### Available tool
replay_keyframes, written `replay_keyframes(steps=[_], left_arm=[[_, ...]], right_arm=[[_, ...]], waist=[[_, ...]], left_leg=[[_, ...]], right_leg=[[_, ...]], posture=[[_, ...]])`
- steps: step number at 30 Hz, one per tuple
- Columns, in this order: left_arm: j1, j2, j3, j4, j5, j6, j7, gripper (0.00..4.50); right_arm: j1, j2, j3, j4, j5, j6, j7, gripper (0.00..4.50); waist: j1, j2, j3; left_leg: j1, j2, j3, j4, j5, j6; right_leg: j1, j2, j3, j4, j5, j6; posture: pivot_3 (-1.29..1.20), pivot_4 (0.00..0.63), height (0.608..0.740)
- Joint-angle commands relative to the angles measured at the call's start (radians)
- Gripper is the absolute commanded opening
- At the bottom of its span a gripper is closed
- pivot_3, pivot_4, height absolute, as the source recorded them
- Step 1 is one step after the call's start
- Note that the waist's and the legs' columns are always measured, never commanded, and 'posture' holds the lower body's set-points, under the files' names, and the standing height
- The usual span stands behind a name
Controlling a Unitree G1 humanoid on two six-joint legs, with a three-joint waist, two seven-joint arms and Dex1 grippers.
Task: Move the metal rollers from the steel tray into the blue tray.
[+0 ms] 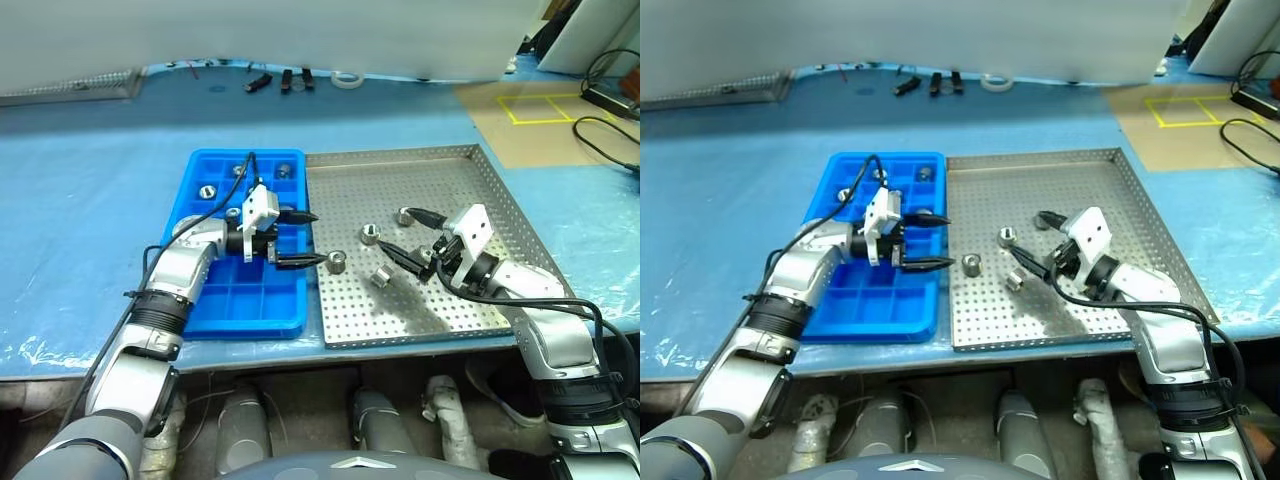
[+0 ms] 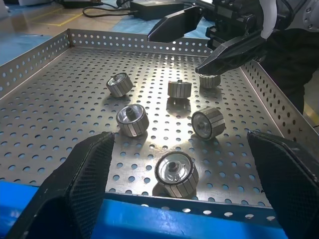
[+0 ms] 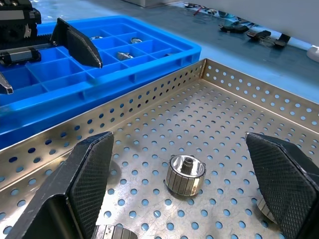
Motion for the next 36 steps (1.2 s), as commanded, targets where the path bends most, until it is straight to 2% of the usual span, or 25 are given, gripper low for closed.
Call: replay_keyframes(steps=[1, 23, 29, 36], left_arm=[[-0.004, 0.009, 0.018, -0.044, -0.027, 0.006, -0.009, 4.50], [-0.032, 0.006, -0.007, -0.058, -0.019, 0.039, -0.012, 4.50], [-0.136, 0.016, -0.071, -0.011, 0.030, 0.089, -0.051, 4.50], [-0.337, -0.021, -0.205, 0.195, 0.165, 0.020, -0.154, 4.50]], right_arm=[[-0.003, -0.011, -0.039, -0.034, 0.026, -0.013, 0.017, 4.46], [0.003, -0.023, -0.047, -0.052, 0.046, 0.002, 0.038, 4.46], [0.031, -0.042, -0.061, -0.103, 0.064, 0.032, 0.048, 4.46], [0.078, -0.057, -0.061, -0.167, 0.064, 0.048, 0.042, 4.46]], waist=[[0.000, 0.000, 0.000], [-0.003, 0.000, 0.000], [-0.005, 0.000, 0.000], [-0.012, 0.000, 0.000]], left_leg=[[0.000, 0.000, 0.000, 0.000, 0.000, 0.000], [0.000, 0.000, -0.004, 0.000, 0.002, -0.001], [-0.001, -0.001, -0.004, 0.000, 0.002, 0.000], [0.000, -0.003, -0.005, 0.000, 0.003, 0.000]], right_leg=[[0.000, 0.000, 0.000, 0.000, 0.000, 0.000], [0.002, -0.001, -0.004, 0.000, 0.000, -0.001], [0.002, -0.001, -0.005, 0.000, 0.000, -0.001], [0.004, -0.003, -0.005, 0.000, 0.000, -0.001]], posture=[[-0.13, 0.150, 0.740], [-0.15, 0.150, 0.740], [-0.19, 0.150, 0.740], [-0.25, 0.150, 0.740]])
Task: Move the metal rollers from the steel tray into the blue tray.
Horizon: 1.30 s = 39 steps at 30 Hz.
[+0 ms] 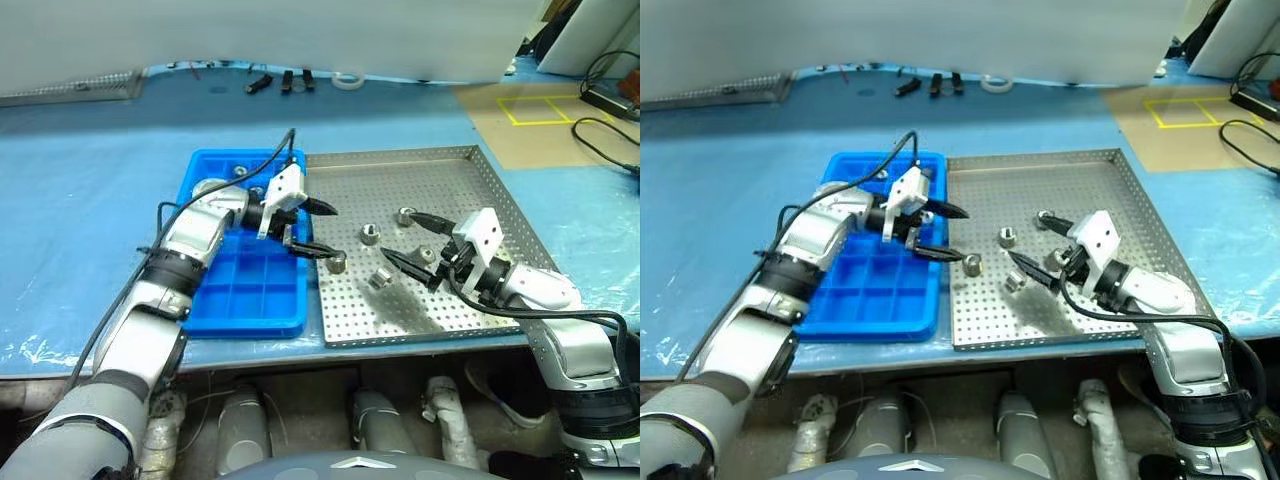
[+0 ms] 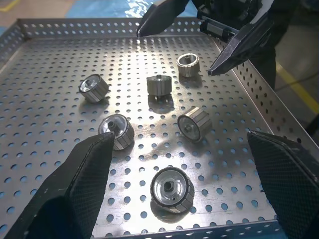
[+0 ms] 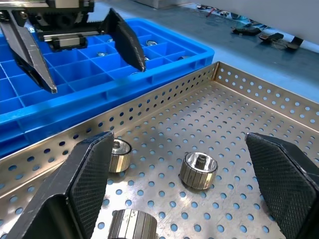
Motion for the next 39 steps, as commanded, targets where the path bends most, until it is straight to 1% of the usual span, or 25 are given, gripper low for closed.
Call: replay_keyframes(steps=[1, 5, 7, 11, 15, 22, 31, 34, 36, 39], left_arm=[[-0.092, -0.024, -0.070, 0.105, 0.080, -0.075, -0.064, 4.50], [-0.163, -0.067, -0.143, 0.248, 0.174, -0.184, -0.107, 4.50], [-0.180, -0.080, -0.159, 0.301, 0.205, -0.232, -0.114, 4.50], [-0.232, -0.127, -0.203, 0.465, 0.318, -0.337, -0.037, 4.50], [-0.277, -0.161, -0.213, 0.572, 0.387, -0.349, 0.032, 4.50], [-0.297, -0.189, -0.224, 0.658, 0.478, -0.323, 0.084, 4.50], [-0.268, -0.191, -0.217, 0.633, 0.481, -0.271, -0.034, 4.50], [-0.251, -0.184, -0.216, 0.615, 0.481, -0.270, -0.051, 3.88], [-0.242, -0.179, -0.219, 0.605, 0.487, -0.273, -0.050, 3.30], [-0.232, -0.173, -0.222, 0.594, 0.494, -0.266, -0.050, 2.25]], right_arm=[[0.024, -0.003, -0.025, -0.073, 0.013, -0.003, -0.010, 4.46], [0.077, 0.017, -0.017, -0.123, 0.006, -0.004, -0.042, 4.46], [0.099, 0.024, -0.009, -0.149, 0.001, 0.000, -0.058, 4.46], [0.172, 0.048, -0.009, -0.207, -0.014, -0.004, -0.109, 4.46], [0.214, 0.062, -0.008, -0.234, -0.030, -0.009, -0.140, 4.46], [0.235, 0.070, -0.009, -0.240, -0.049, -0.020, -0.168, 4.46], [0.234, 0.076, 0.004, -0.236, -0.074, -0.023, -0.185, 4.46], [0.228, 0.076, 0.002, -0.229, -0.080, -0.025, -0.185, 4.50], [0.223, 0.075, -0.001, -0.225, -0.082, -0.024, -0.184, 4.50], [0.219, 0.077, 0.001, -0.224, -0.086, -0.024, -0.184, 4.50]], waist=[[-0.002, 0.000, 0.000], [-0.006, 0.000, 0.000], [-0.007, 0.000, 0.000], [-0.014, 0.000, 0.000], [-0.028, 0.000, 0.000], [-0.052, 0.000, 0.000], [-0.060, 0.001, -0.001], [-0.061, 0.002, -0.001], [-0.062, 0.002, -0.001], [-0.062, 0.002, -0.001]], left_leg=[[0.000, -0.001, 0.000, 0.000, 0.000, 0.000], [0.000, -0.003, -0.001, 0.000, 0.000, 0.001], [0.000, -0.004, -0.001, 0.000, 0.000, 0.001], [0.000, -0.005, -0.002, 0.000, 0.001, 0.002], [0.001, -0.008, -0.003, 0.000, 0.002, 0.005], [0.006, -0.011, -0.006, 0.001, 0.000, 0.009], [0.005, -0.015, -0.013, 0.000, 0.000, 0.009], [0.005, -0.015, -0.013, -0.001, 0.000, 0.009], [0.005, -0.015, -0.013, -0.002, 0.000, 0.009], [0.006, -0.015, -0.013, -0.002, 0.000, 0.009]], right_leg=[[0.000, 0.000, 0.000, 0.000, 0.000, 0.000], [0.001, -0.002, 0.000, 0.000, 0.000, 0.000], [0.001, -0.003, 0.000, -0.001, 0.000, 0.000], [0.002, -0.005, -0.001, -0.001, 0.000, 0.000], [0.006, -0.010, -0.003, -0.002, -0.003, -0.002], [0.012, -0.012, -0.004, -0.003, -0.004, -0.001], [0.013, -0.013, -0.006, -0.004, -0.006, 0.000], [0.013, -0.013, -0.006, -0.005, -0.006, 0.000], [0.013, -0.013, -0.007, -0.005, -0.006, -0.001], [0.014, -0.013, -0.007, -0.005, -0.006, -0.001]], posture=[[-0.27, 0.150, 0.740], [-0.32, 0.150, 0.740], [-0.35, 0.150, 0.740], [-0.40, 0.150, 0.740], [-0.43, 0.150, 0.740], [-0.44, 0.150, 0.740], [-0.44, 0.150, 0.740], [-0.43, 0.150, 0.740], [-0.43, 0.150, 0.740], [-0.43, 0.150, 0.740]])
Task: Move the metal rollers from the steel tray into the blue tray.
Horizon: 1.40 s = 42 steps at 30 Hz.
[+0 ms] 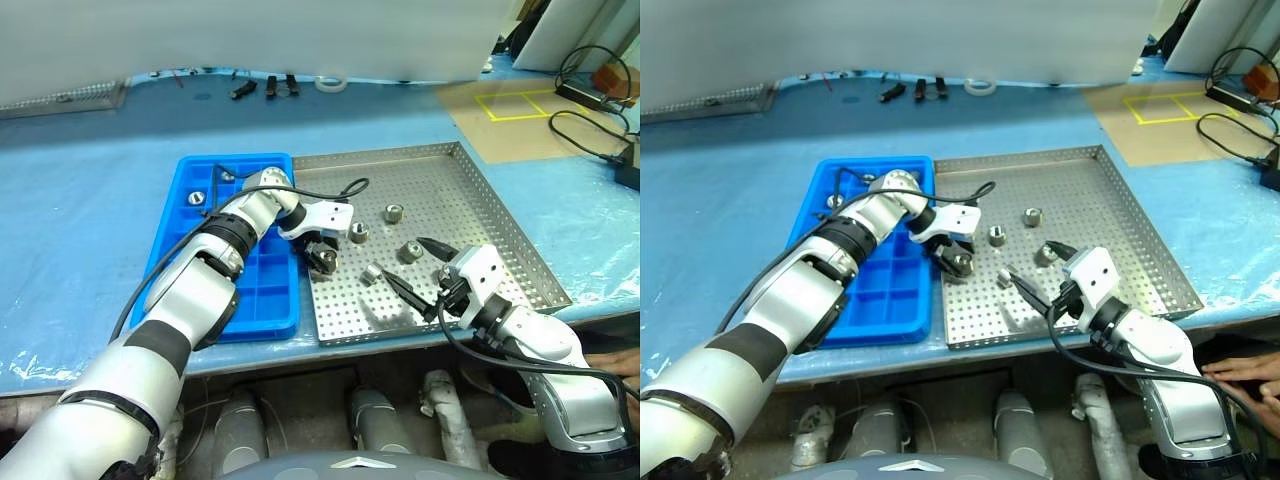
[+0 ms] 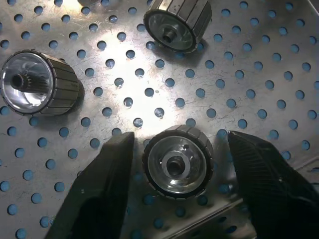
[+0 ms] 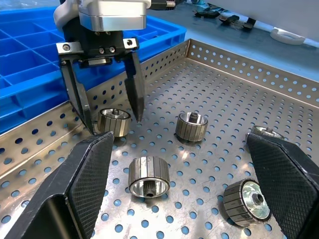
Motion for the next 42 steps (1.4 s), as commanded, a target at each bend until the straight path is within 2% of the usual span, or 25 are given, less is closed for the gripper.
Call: replay_keyframes(steps=[1, 2, 10, 14, 17, 25, 32, 42], left_arm=[[0.056, 0.016, -0.030, 0.019, 0.040, 0.014, -0.012, 1.94], [0.059, 0.020, -0.034, 0.016, 0.045, 0.010, -0.014, 1.63], [0.078, 0.038, -0.036, -0.006, 0.053, -0.003, 0.008, 1.61], [0.073, 0.033, 0.042, -0.055, -0.037, 0.019, -0.025, 1.61], [0.084, 0.049, 0.126, -0.166, -0.153, 0.077, -0.116, 1.61], [0.157, 0.126, 0.198, -0.426, -0.270, 0.222, -0.134, 1.61], [0.273, 0.242, 0.304, -0.728, -0.361, 0.417, -0.020, 1.61], [0.569, 0.376, 0.517, -1.119, -0.441, 0.644, 0.316, 1.61]], right_arm=[[-0.009, 0.006, -0.006, -0.024, -0.003, -0.021, -0.005, 4.50], [-0.010, 0.006, -0.005, -0.023, -0.004, -0.022, -0.005, 4.50], [-0.012, 0.012, -0.003, -0.021, -0.009, -0.021, -0.003, 4.50], [-0.018, 0.013, -0.006, -0.020, -0.003, -0.017, 0.003, 4.50], [-0.040, 0.014, -0.016, -0.027, 0.031, 0.000, 0.016, 4.50], [-0.155, -0.024, -0.014, -0.006, 0.100, 0.040, 0.091, 4.50], [-0.320, -0.059, 0.058, 0.037, 0.161, 0.092, 0.222, 4.50], [-0.613, 0.007, 0.232, 0.290, 0.126, 0.020, 0.440, 4.50]], waist=[[0.000, 0.000, 0.000], [0.000, 0.000, 0.000], [-0.002, 0.001, -0.001], [-0.002, 0.002, -0.002], [-0.001, 0.002, -0.001], [0.009, 0.001, 0.001], [0.018, 0.002, 0.003], [0.095, 0.004, 0.004]], left_leg=[[0.000, 0.000, 0.000, 0.000, 0.000, 0.000], [0.000, 0.000, 0.000, 0.000, 0.000, 0.000], [0.000, 0.000, 0.000, 0.000, 0.000, 0.000], [0.000, 0.000, 0.000, 0.000, 0.000, 0.000], [-0.003, 0.000, 0.000, -0.001, 0.000, 0.000], [-0.008, 0.000, -0.002, -0.007, 0.000, 0.000], [-0.007, 0.000, -0.004, -0.010, 0.003, -0.006], [-0.007, 0.005, -0.008, -0.013, 0.007, -0.012]], right_leg=[[0.000, 0.000, 0.000, 0.000, 0.000, 0.000], [0.000, 0.000, 0.000, 0.000, 0.000, 0.000], [0.000, 0.000, 0.000, 0.000, 0.000, 0.000], [0.000, 0.000, 0.000, 0.000, -0.001, 0.001], [-0.003, 0.000, 0.000, 0.000, -0.001, 0.001], [-0.006, -0.001, -0.007, -0.001, -0.001, -0.002], [-0.005, -0.001, -0.010, 0.000, -0.002, -0.003], [-0.005, 0.000, -0.018, 0.004, -0.005, -0.008]], posture=[[-0.43, 0.150, 0.740], [-0.43, 0.150, 0.740], [-0.43, 0.150, 0.740], [-0.41, 0.150, 0.740], [-0.39, 0.150, 0.740], [-0.29, 0.150, 0.740], [-0.11, 0.150, 0.740], [0.22, 0.150, 0.740]])
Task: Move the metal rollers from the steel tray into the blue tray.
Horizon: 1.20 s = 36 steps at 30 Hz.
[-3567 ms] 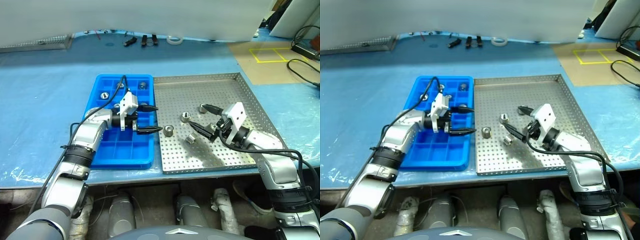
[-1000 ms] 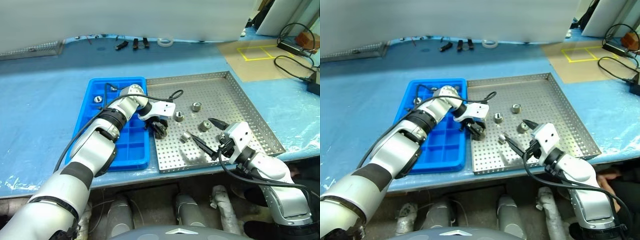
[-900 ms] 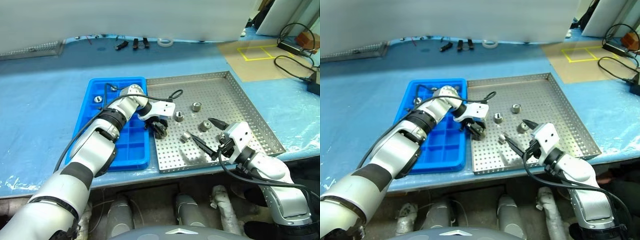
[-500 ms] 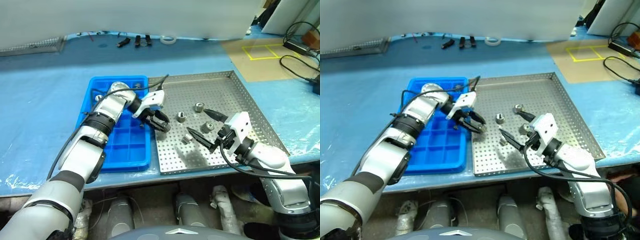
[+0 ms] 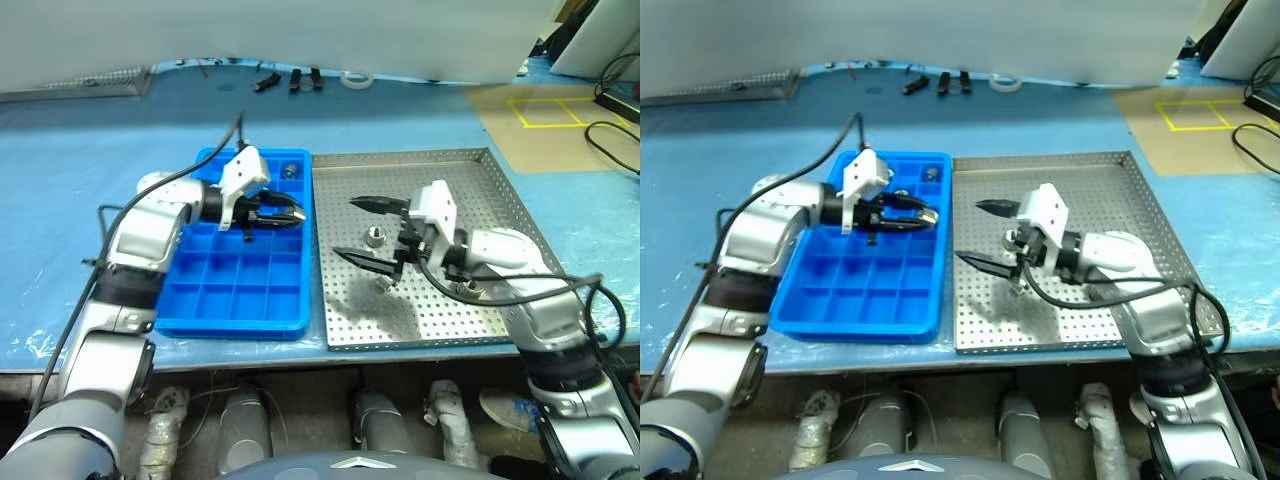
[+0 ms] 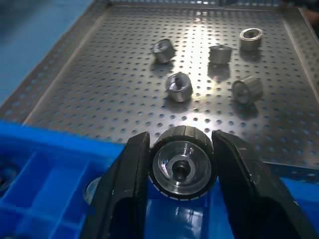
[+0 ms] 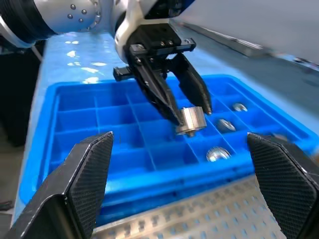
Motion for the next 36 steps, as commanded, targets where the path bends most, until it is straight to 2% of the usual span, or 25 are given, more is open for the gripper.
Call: replay_keyframes(steps=[1, 9, 13, 27, 34, 36], left_arm=[[0.101, 0.037, 0.100, -0.155, -0.038, 0.071, 0.122, 1.61], [0.254, 0.001, 0.195, -0.245, -0.023, 0.098, 0.422, 1.61], [0.278, -0.015, 0.185, -0.233, -0.023, 0.092, 0.500, 1.61], [0.246, -0.022, 0.096, -0.128, -0.027, 0.060, 0.532, 1.61], [0.205, -0.014, 0.079, -0.094, -0.023, 0.033, 0.531, 3.86], [0.185, -0.013, 0.075, -0.089, -0.030, 0.032, 0.521, 3.86]], right_arm=[[-0.080, 0.031, 0.047, 0.075, -0.007, -0.058, 0.087, 4.50], [-0.223, 0.101, 0.079, 0.228, -0.028, -0.129, 0.190, 4.50], [-0.228, 0.108, 0.081, 0.245, -0.035, -0.141, 0.219, 4.50], [-0.191, 0.101, 0.064, 0.221, -0.055, -0.130, 0.202, 4.50], [-0.173, 0.098, 0.053, 0.208, -0.060, -0.133, 0.179, 4.50], [-0.169, 0.097, 0.049, 0.203, -0.060, -0.133, 0.171, 4.50]], waist=[[0.017, 0.000, 0.000], [0.108, 0.001, 0.000], [0.143, 0.001, 0.000], [0.145, 0.001, 0.000], [0.138, 0.001, 0.000], [0.137, 0.001, 0.000]], left_leg=[[-0.001, 0.001, -0.001, 0.000, 0.000, 0.000], [-0.010, 0.003, -0.018, 0.001, 0.004, -0.006], [-0.014, 0.004, -0.024, 0.002, 0.006, -0.008], [-0.013, 0.004, -0.026, 0.005, 0.011, -0.011], [-0.013, 0.004, -0.026, 0.005, 0.011, -0.011], [-0.013, 0.004, -0.026, 0.005, 0.011, -0.011]], right_leg=[[0.000, 0.000, -0.001, 0.000, 0.000, 0.000], [0.000, 0.000, -0.024, 0.002, -0.003, -0.004], [0.000, 0.000, -0.030, 0.004, -0.003, -0.005], [-0.001, -0.001, -0.031, 0.014, -0.004, -0.006], [-0.001, -0.001, -0.032, 0.015, -0.004, -0.006], [-0.001, -0.001, -0.032, 0.015, -0.004, -0.006]], posture=[[0.26, 0.150, 0.740], [0.38, 0.150, 0.740], [0.39, 0.150, 0.740], [0.35, 0.150, 0.740], [0.30, 0.150, 0.740], [0.29, 0.150, 0.740]])
